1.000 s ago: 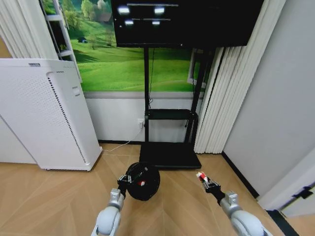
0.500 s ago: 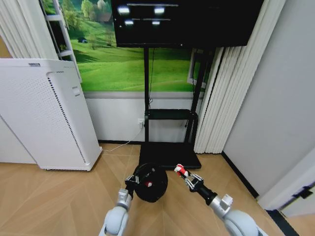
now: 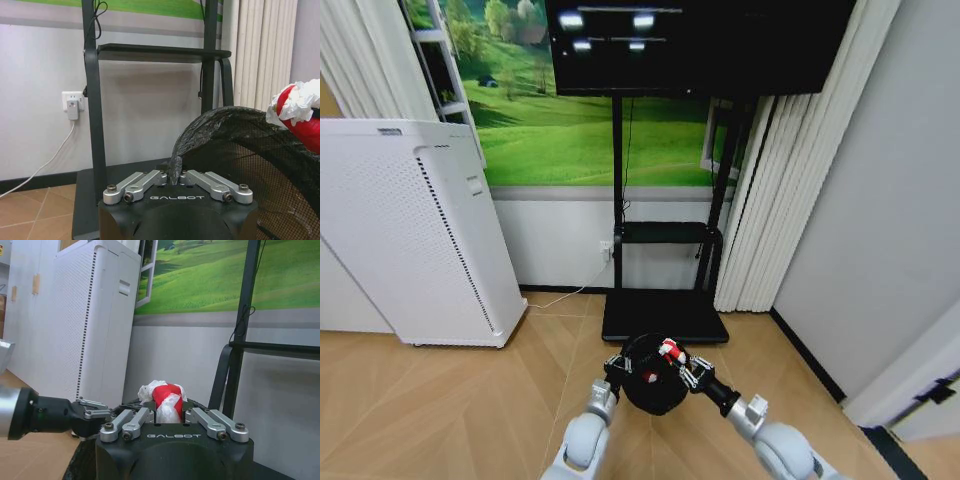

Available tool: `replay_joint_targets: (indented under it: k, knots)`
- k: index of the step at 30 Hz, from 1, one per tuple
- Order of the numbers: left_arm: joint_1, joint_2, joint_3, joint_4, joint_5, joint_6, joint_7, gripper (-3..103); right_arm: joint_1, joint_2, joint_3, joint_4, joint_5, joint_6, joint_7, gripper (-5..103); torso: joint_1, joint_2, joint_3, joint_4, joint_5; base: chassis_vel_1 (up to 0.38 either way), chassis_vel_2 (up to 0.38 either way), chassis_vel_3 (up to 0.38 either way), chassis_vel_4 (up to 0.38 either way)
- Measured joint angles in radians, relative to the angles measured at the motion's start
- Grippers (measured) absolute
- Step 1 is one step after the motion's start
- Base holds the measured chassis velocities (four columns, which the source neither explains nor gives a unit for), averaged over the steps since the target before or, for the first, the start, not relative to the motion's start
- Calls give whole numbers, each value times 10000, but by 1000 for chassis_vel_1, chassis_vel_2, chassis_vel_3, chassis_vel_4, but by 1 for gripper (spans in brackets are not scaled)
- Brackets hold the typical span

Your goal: Pick up the trash bin and place the garbage on the floor into it.

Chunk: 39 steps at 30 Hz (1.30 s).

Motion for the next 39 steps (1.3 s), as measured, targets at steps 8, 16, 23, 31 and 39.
replay_joint_targets:
  k: [8,16,23,31,39]
  knots:
    - [-45,-68,-42,97,57,-28,-3,4,-57,29,-72,3,42,303,-354,22,0,0,0,1,-1,0,0,0,0]
    - [-59,-131,-46,110,92,-51,0,4,-53,128,-238,7,-48,300,-240,22,0,0,0,1,-2,0,0,0,0]
    - [-77,-131,-42,114,96,-52,7,4,1,172,-265,-57,-104,233,-176,49,0,0,0,1,-1,0,0,0,0]
    - [-141,-107,-23,191,97,-71,13,4,27,202,-213,-143,-118,242,-166,76,0,0,0,1,-1,0,0,0,0]
    - [-162,-107,-1,198,80,-73,18,4,-2,248,-197,-204,-157,238,-114,99,0,0,0,1,-2,0,0,0,0]
